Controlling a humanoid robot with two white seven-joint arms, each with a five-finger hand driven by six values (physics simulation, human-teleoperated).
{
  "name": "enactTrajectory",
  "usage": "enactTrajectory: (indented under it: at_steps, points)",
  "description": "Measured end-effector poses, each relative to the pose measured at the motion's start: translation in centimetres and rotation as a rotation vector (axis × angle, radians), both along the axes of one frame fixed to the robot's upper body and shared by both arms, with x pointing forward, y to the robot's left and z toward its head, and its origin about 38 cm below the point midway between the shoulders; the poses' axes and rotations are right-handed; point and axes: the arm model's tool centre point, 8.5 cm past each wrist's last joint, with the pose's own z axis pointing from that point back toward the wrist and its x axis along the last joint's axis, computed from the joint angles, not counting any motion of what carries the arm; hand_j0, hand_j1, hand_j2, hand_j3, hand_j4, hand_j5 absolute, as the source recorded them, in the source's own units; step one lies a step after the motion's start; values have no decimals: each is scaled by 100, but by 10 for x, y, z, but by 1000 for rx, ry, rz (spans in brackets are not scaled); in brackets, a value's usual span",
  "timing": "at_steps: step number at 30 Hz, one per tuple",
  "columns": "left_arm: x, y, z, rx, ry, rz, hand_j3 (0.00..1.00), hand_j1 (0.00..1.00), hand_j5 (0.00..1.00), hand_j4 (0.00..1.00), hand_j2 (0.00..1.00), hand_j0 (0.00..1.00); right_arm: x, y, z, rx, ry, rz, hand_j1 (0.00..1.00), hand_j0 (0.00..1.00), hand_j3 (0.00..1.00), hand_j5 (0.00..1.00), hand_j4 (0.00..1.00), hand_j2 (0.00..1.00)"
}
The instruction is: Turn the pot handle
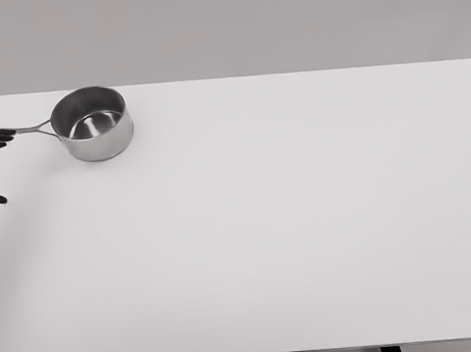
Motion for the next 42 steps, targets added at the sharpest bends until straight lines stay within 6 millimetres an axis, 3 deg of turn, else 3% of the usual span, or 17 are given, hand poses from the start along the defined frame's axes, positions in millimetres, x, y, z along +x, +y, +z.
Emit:
enactTrajectory:
  at_steps: [10, 24, 42]
  points:
    - [14, -4, -9, -3, -9, 23, 100, 100, 100, 100, 100, 100, 0, 0, 0, 0, 0, 0, 100, 100, 100, 100, 100, 100]
    - [30, -5, -7, -3, -32, 48, 100, 100, 100, 100, 100, 100, 0, 0, 0, 0, 0, 0, 100, 100, 100, 100, 100, 100]
    - [30, -9, -9, 8, -36, 32, 100, 100, 100, 100, 100, 100, 0, 0, 0, 0, 0, 0, 100, 100, 100, 100, 100, 100]
